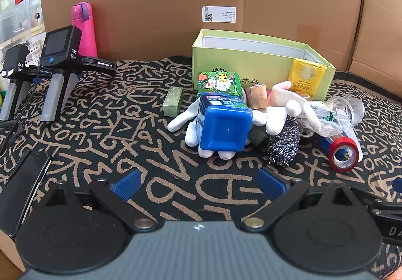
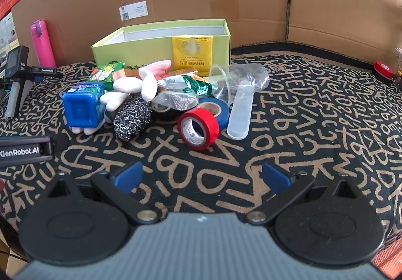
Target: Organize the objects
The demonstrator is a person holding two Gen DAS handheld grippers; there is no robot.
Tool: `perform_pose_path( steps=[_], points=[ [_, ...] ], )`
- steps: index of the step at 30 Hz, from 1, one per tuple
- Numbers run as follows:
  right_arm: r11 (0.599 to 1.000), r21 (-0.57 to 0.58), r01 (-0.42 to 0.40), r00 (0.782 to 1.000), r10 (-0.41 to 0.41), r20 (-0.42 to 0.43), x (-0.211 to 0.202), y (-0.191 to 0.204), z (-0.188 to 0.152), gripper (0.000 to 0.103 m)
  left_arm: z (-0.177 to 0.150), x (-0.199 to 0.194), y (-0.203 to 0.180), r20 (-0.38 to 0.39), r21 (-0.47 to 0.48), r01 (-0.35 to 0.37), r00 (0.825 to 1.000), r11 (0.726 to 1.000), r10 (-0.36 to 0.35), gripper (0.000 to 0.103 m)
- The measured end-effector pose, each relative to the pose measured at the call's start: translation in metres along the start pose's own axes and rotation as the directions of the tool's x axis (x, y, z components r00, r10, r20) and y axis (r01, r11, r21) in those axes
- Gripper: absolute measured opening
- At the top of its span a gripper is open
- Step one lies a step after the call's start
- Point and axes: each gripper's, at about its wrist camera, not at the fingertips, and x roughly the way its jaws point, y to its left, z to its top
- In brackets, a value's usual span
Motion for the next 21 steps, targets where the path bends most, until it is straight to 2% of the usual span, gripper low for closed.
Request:
perform_pose_path(
  steps=[21],
  points=[
    [1.000, -0.005, 0.007, 1.000, -0.007, -0.011, 0.011, 0.002, 0.004, 0.103, 0.005, 0.011, 0.005, -0.016, -0.012, 0.003, 1.000, 1.000, -0.004, 0.102]
  ],
)
